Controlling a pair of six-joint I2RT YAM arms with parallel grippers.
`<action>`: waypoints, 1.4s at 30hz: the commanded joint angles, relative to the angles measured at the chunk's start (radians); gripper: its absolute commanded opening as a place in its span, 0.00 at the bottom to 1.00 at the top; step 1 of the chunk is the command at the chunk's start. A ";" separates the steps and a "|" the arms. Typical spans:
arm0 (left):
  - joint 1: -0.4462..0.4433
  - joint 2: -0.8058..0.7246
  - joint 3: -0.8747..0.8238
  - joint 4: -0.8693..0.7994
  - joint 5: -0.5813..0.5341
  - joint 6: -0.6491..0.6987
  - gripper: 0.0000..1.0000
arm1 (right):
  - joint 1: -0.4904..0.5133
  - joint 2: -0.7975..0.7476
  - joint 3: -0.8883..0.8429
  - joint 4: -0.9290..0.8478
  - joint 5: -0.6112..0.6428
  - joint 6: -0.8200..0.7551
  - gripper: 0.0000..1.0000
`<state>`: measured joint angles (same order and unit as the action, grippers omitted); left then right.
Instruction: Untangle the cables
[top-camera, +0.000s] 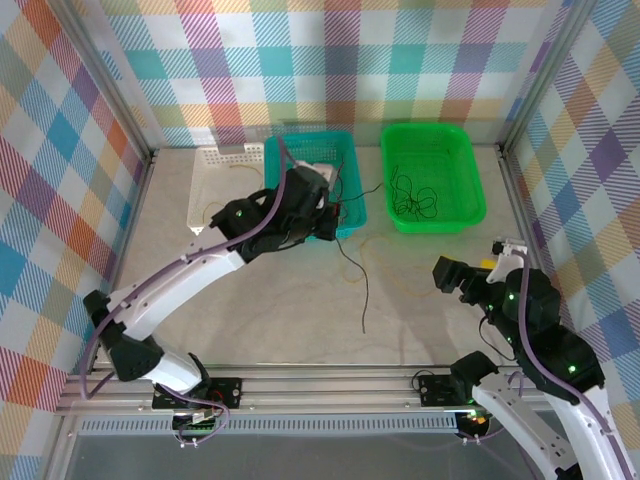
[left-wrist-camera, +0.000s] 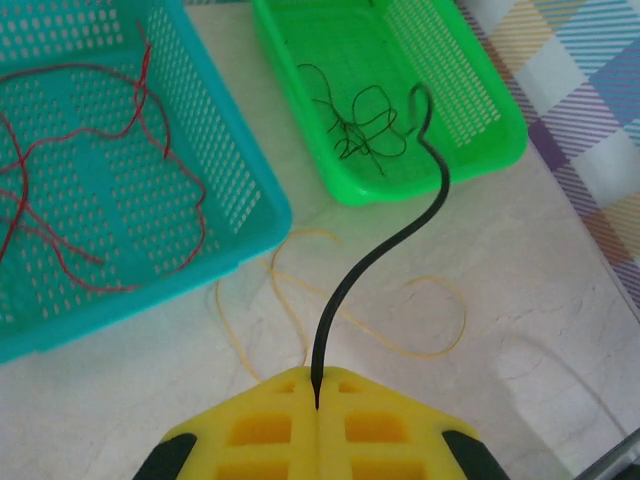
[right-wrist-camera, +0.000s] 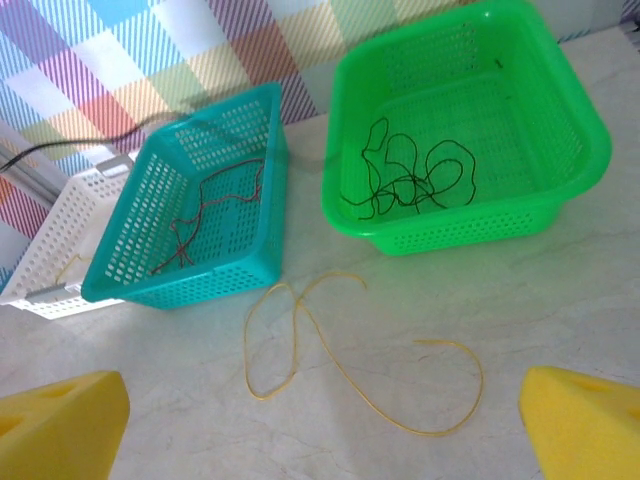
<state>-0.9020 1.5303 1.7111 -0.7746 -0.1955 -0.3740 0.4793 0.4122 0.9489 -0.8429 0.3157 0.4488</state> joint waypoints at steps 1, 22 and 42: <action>-0.008 0.087 0.151 -0.096 0.026 0.082 0.00 | 0.007 -0.027 0.037 -0.038 0.043 0.001 1.00; 0.071 0.845 1.028 0.089 -0.095 0.079 0.00 | 0.007 -0.118 0.113 -0.088 0.033 -0.036 1.00; 0.089 1.156 1.098 0.482 -0.374 0.042 0.00 | 0.007 -0.128 0.054 -0.046 -0.028 -0.063 1.00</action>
<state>-0.8211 2.6434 2.7754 -0.3500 -0.5220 -0.3252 0.4793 0.2989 1.0206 -0.9146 0.3012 0.4026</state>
